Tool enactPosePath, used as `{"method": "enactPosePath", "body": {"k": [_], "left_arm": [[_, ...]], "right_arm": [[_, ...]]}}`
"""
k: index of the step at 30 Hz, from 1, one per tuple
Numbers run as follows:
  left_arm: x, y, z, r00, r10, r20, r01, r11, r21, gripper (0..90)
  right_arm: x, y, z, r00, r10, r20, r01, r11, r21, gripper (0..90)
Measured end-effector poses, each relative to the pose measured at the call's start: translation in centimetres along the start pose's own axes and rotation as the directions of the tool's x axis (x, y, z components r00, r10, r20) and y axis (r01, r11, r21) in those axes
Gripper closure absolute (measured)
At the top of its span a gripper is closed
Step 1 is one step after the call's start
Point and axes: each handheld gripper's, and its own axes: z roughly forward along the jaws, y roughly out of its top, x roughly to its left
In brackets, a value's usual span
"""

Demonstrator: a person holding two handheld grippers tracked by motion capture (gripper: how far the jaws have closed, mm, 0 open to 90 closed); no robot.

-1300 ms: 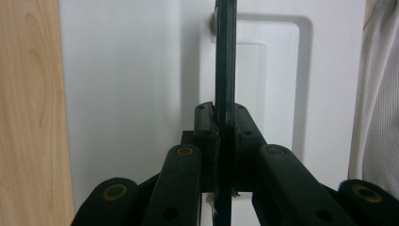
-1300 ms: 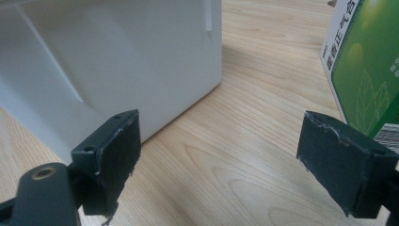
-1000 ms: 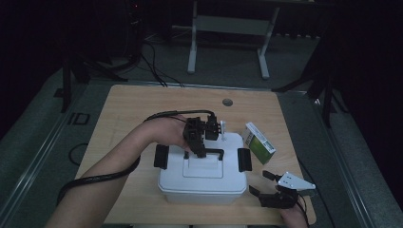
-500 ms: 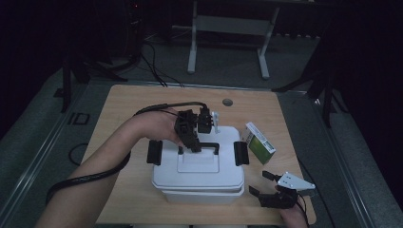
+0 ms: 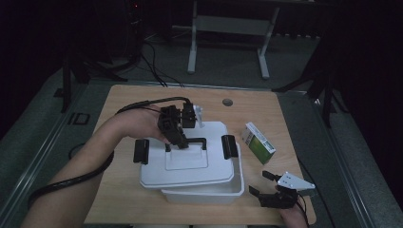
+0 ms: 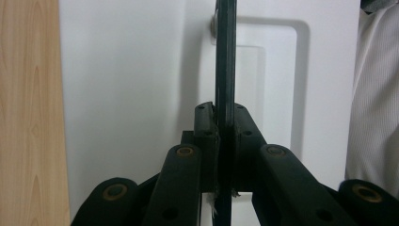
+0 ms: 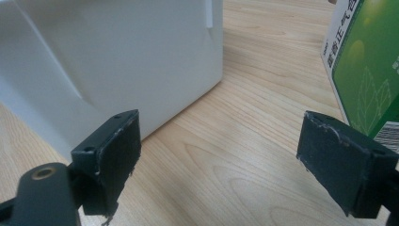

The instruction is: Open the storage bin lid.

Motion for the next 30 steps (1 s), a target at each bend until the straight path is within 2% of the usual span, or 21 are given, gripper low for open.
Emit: {"method": "enactPosePath", "body": {"k": [7,14,18,26,30], "left_arm": [[0.3,-2.8,-0.8,0.9984,-0.056,-0.012,0.056,0.9984,-0.011,84.4],[0.5,-5.8,-1.3,0.9927,-0.119,-0.02,0.119,0.9925,-0.029,84.4],[0.4,-7.2,-1.3,0.9899,-0.139,-0.025,0.139,0.9901,-0.024,84.4],[0.3,-10.2,-1.7,0.9799,-0.197,-0.033,0.196,0.9802,-0.032,84.4],[0.3,-11.9,-2.2,0.9724,-0.23,-0.041,0.228,0.9726,-0.048,84.4]], "right_arm": [[0.0,0.0,0.0,1.0,0.001,0.0,-0.001,1.0,0.001,13.6],[0.0,0.0,0.1,1.0,0.002,-0.001,-0.002,1.0,0.006,13.6],[0.0,0.0,0.1,1.0,0.001,-0.001,-0.001,1.0,0.007,13.6],[0.0,0.0,0.1,1.0,-0.001,0.0,0.001,1.0,0.01,13.6],[0.0,0.0,0.1,1.0,-0.002,0.0,0.002,1.0,0.009,13.7]]}}
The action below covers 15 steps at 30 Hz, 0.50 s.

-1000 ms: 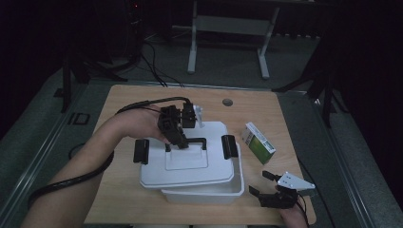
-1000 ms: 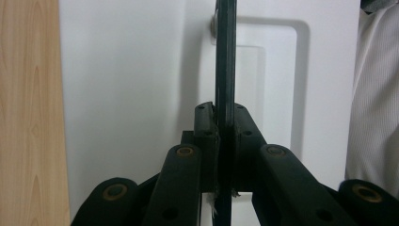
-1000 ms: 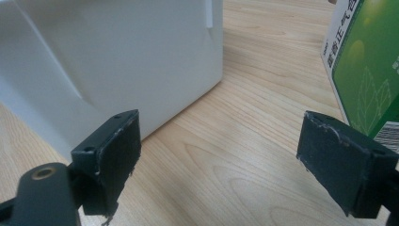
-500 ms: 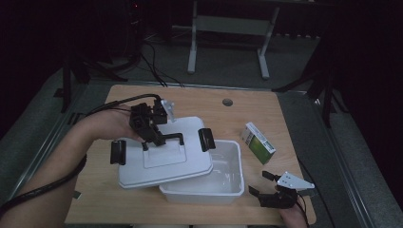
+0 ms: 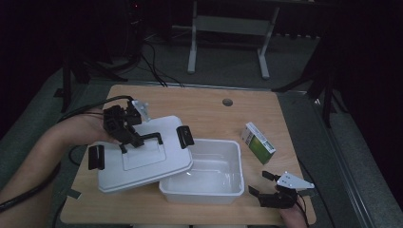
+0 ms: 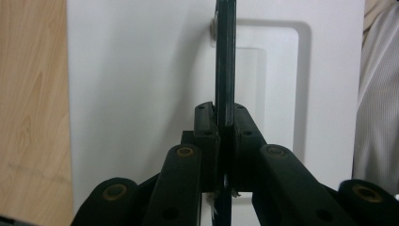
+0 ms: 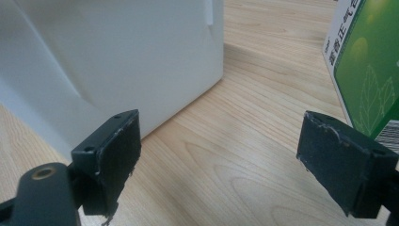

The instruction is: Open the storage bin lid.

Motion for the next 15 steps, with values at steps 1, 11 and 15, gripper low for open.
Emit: {"method": "enactPosePath", "body": {"k": [1,11,15], "left_arm": [[0.1,-0.4,-0.1,1.0,-0.005,-0.001,0.005,1.0,0.003,84.4],[0.8,-4.4,-0.7,0.9962,-0.085,-0.02,0.085,0.9964,-0.007,84.4],[1.1,-6.0,-0.5,0.993,-0.116,-0.022,0.116,0.9932,-0.002,84.4]], "right_arm": [[0.0,0.0,0.0,1.0,0.0,0.0,0.0,1.0,0.001,13.6],[0.0,0.0,0.0,1.0,0.004,0.0,-0.004,1.0,0.004,13.6],[0.0,0.0,0.0,1.0,0.003,-0.001,-0.003,1.0,0.004,13.6]]}}
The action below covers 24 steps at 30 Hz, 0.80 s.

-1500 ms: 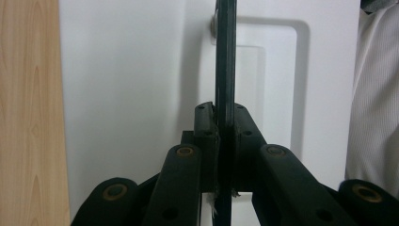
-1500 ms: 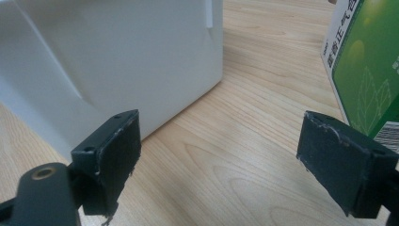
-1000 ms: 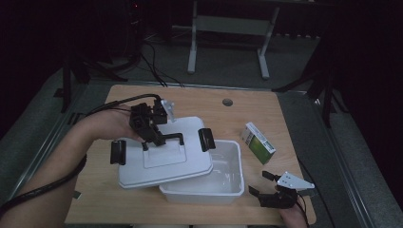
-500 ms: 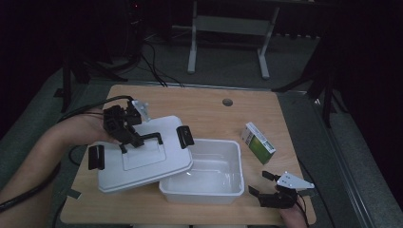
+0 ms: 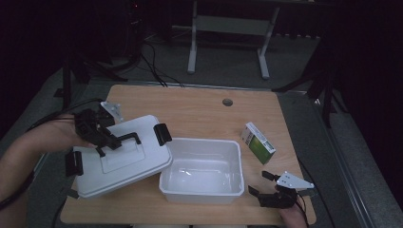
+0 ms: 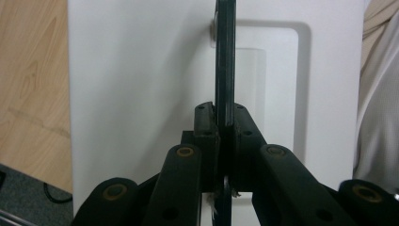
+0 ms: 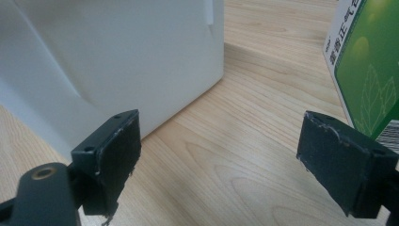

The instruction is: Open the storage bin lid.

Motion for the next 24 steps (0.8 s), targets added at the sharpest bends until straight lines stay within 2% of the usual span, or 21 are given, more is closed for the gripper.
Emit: {"method": "enactPosePath", "body": {"k": [3,4,9,13,20,24], "left_arm": [[0.1,-0.3,0.0,1.0,-0.005,-0.001,0.005,1.0,-0.001,84.4],[0.5,-1.6,0.4,0.9996,-0.03,-0.001,0.03,0.9995,-0.009,84.4],[1.0,-3.3,1.2,0.9973,-0.071,-0.015,0.071,0.9975,0.002,84.3],[1.6,-4.4,1.9,0.9937,-0.11,-0.021,0.109,0.9935,-0.031,84.3],[2.3,-5.6,4.3,0.9907,-0.135,-0.011,0.135,0.9903,-0.033,84.3],[2.7,-6.0,5.8,0.9894,-0.145,-0.002,0.145,0.9881,-0.051,84.3]], "right_arm": [[0.0,0.0,0.0,1.0,0.0,0.001,0.0,1.0,0.001,13.6],[0.0,0.0,0.0,1.0,0.0,0.001,0.0,1.0,-0.002,13.7],[0.0,0.0,0.0,1.0,0.0,0.0,0.0,1.0,0.0,13.7],[0.0,0.0,0.0,1.0,0.003,-0.001,-0.003,1.0,-0.001,13.6],[0.1,0.0,0.0,1.0,0.003,0.001,-0.003,1.0,0.003,13.6],[0.0,0.0,0.0,1.0,0.005,0.0,-0.005,1.0,-0.003,13.7]]}}
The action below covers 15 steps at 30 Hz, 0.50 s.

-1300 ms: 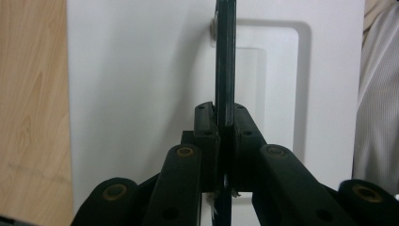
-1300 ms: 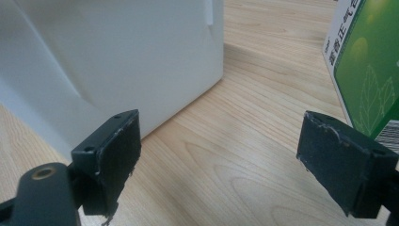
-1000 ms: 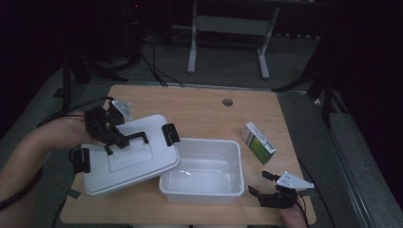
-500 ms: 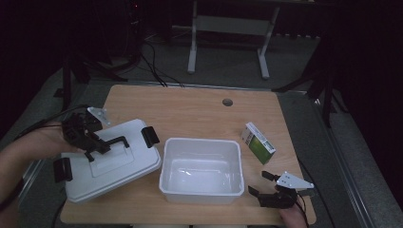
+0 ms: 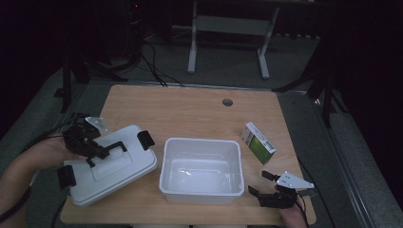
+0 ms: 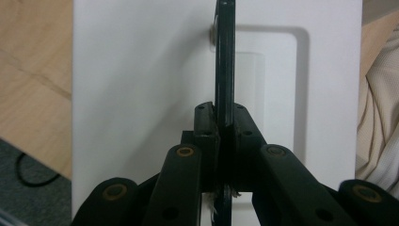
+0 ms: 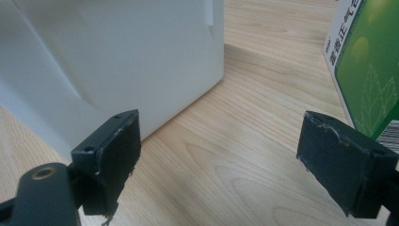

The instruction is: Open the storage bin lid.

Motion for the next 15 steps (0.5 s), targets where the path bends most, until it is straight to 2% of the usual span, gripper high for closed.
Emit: {"method": "enactPosePath", "body": {"k": [2,10,13,15], "left_arm": [[0.1,0.0,0.4,1.0,-0.005,0.001,0.005,1.0,-0.005,84.4],[1.0,0.4,3.7,0.9997,-0.01,0.022,0.009,0.9995,0.029,84.3],[1.4,0.5,4.6,0.9993,-0.018,0.033,0.018,0.9996,0.021,84.3],[1.6,0.5,5.1,0.9995,-0.019,0.025,0.018,0.9997,0.014,84.3]], "right_arm": [[0.0,0.0,0.0,1.0,0.0,0.0,0.0,1.0,-0.002,13.6],[0.0,0.0,0.0,1.0,-0.001,0.001,0.001,1.0,-0.003,13.6],[-0.1,0.0,0.0,1.0,0.0,0.0,0.0,1.0,-0.004,13.6],[-0.1,0.0,-0.1,1.0,0.0,0.0,0.0,1.0,-0.005,13.6]]}}
